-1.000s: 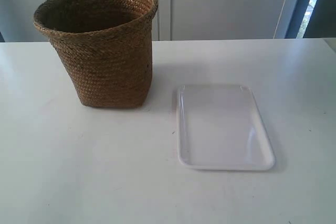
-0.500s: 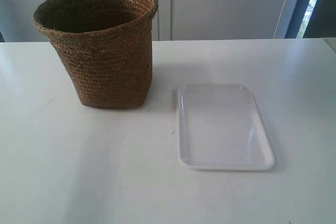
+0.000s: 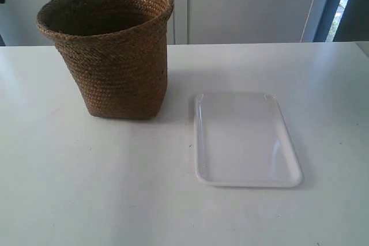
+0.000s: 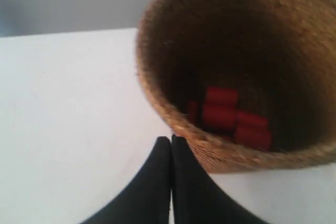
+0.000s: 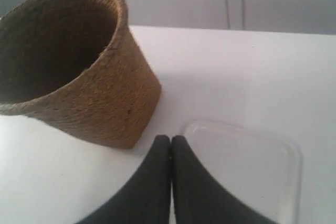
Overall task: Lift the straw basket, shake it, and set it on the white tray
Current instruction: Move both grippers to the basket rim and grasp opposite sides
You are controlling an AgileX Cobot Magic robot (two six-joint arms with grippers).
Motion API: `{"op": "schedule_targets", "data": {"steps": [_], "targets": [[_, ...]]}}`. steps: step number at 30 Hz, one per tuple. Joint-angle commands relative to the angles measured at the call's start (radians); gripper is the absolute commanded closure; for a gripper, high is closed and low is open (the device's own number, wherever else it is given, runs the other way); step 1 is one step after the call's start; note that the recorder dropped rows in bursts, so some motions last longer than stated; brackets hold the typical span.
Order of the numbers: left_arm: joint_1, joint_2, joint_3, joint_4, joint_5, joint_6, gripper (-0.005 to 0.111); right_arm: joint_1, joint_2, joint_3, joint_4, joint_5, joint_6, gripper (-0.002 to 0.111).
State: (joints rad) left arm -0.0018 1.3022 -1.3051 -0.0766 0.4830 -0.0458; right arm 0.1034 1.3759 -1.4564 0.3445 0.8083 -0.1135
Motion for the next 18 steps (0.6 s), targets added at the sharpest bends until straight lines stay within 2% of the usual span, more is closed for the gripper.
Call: {"op": "schedule_targets", "data": {"steps": [1, 3, 6, 8, 12, 18], "targets": [[0.0, 0.142, -0.208, -0.231, 0.327, 0.186, 0.107, 0.058, 0.136, -0.177, 0.013, 0.155, -0.021, 0.108], [0.0, 0.203, -0.293, -0.231, 0.424, 0.177, 0.107, 0.088, 0.196, -0.263, 0.013, 0.219, -0.017, 0.108], [0.0, 0.268, -0.401, -0.197, 0.494, 0.13, 0.107, 0.128, 0.265, -0.367, -0.007, 0.259, -0.014, 0.108], [0.0, 0.293, -0.451, -0.145, 0.505, 0.064, 0.107, 0.146, 0.304, -0.426, -0.015, 0.27, 0.002, 0.108], [0.0, 0.326, -0.544, -0.05, 0.539, 0.06, 0.107, 0.147, 0.355, -0.493, -0.027, 0.295, 0.096, 0.108], [0.0, 0.371, -0.591, -0.004, 0.521, 0.038, 0.107, 0.147, 0.386, -0.502, 0.026, 0.303, 0.088, 0.108]]}}
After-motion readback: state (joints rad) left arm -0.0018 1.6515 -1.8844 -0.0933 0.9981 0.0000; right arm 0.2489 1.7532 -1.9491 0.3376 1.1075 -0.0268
